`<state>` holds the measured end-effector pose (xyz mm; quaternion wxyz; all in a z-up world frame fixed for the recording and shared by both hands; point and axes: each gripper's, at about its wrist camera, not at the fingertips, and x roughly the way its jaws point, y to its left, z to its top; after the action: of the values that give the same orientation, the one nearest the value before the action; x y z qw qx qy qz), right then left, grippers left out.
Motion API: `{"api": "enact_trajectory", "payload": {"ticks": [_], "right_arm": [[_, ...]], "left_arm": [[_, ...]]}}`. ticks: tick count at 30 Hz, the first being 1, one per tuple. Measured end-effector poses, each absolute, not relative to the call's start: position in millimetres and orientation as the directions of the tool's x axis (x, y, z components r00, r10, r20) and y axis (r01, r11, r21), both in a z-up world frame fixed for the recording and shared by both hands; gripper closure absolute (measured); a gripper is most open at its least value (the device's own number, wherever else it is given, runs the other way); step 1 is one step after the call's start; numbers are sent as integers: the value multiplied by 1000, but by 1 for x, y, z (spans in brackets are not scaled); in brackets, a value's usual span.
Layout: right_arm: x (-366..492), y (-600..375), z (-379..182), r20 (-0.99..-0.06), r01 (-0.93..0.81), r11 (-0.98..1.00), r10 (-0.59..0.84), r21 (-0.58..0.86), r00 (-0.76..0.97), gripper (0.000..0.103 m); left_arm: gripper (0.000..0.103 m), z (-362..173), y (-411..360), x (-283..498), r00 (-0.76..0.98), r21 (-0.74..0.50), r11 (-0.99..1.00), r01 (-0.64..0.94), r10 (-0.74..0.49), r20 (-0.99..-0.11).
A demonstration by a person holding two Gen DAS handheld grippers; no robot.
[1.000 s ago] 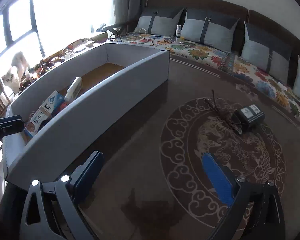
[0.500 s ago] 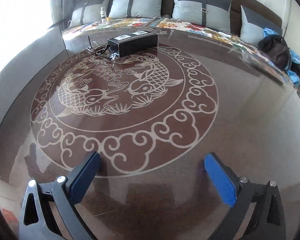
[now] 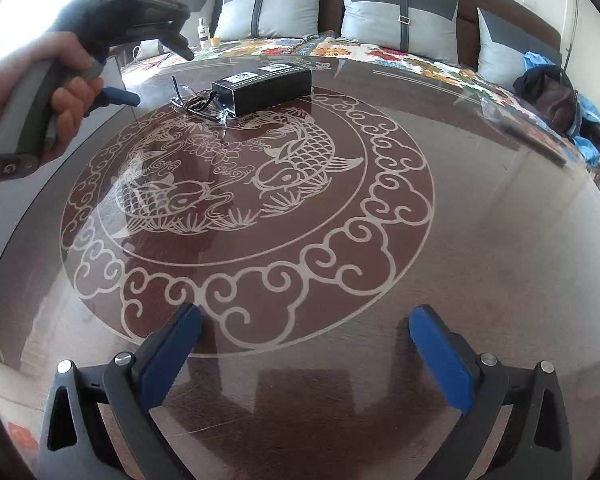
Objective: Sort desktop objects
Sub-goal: 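Lower the left tool onto the eyeglasses and close on them, then close the right tool on the black soap bar box while the left tool holds the glasses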
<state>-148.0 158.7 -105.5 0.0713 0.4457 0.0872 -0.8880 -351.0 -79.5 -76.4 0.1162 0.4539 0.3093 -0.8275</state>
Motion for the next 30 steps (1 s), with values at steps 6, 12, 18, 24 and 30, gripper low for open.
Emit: {"api": "enact_trajectory", "payload": {"ticks": [6, 12, 18, 24, 30], "right_arm": [[-148, 159, -106, -804, 205, -975, -49, -91, -592, 0], [-148, 158, -106, -805, 204, -975, -48, -92, -592, 0], [-148, 157, -106, -805, 205, -975, -49, -91, -591, 0], [-148, 158, -106, -805, 205, -975, -49, -91, -591, 0], [-148, 158, -106, -806, 205, -974, -49, -91, -590, 0]], "left_arm": [[22, -92, -68, -362, -526, -292, -852, 435, 23, -850], [58, -91, -65, -347, -565, -204, -926, 319, -13, -825], [77, -87, -68, -314, -582, -183, -956, 228, 17, -813], [77, -89, -71, -243, -602, -187, -972, 141, 66, -796], [77, -91, -77, -167, -603, -200, -973, 112, 94, -792]]}}
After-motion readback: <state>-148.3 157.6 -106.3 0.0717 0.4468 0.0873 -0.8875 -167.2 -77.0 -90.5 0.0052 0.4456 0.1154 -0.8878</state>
